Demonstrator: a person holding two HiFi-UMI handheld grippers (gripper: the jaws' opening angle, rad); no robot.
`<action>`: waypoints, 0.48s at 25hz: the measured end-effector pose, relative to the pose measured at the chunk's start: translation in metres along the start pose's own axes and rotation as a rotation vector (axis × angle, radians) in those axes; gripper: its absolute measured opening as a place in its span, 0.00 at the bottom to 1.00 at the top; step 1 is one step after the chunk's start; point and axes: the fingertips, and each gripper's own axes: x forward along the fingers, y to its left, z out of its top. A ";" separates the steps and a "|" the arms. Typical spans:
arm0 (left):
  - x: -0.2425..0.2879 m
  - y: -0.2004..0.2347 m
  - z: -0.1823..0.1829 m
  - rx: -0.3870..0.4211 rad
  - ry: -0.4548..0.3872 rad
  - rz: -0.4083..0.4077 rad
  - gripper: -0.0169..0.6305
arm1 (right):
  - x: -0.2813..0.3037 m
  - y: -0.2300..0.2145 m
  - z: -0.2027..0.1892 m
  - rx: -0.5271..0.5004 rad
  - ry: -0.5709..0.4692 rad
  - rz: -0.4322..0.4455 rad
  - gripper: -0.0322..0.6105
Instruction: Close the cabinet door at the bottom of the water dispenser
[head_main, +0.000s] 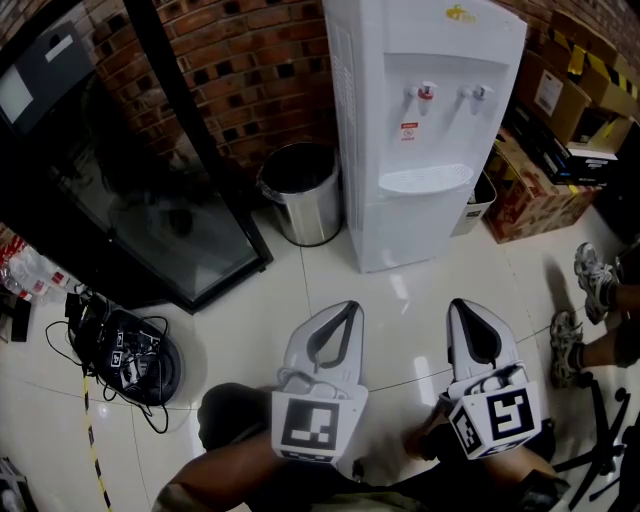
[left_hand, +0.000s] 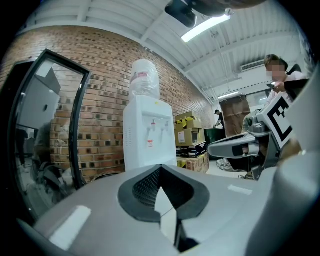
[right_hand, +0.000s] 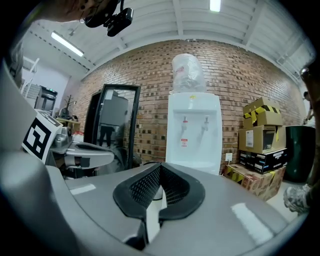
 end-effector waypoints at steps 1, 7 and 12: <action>0.001 0.000 0.000 0.001 -0.001 0.000 0.03 | 0.001 0.000 -0.001 -0.003 0.002 0.003 0.05; 0.005 0.002 -0.001 -0.008 0.000 0.005 0.03 | 0.008 0.000 -0.003 0.000 0.015 0.013 0.05; 0.008 0.002 -0.001 -0.006 -0.002 -0.001 0.03 | 0.012 -0.002 -0.001 0.001 0.012 0.009 0.05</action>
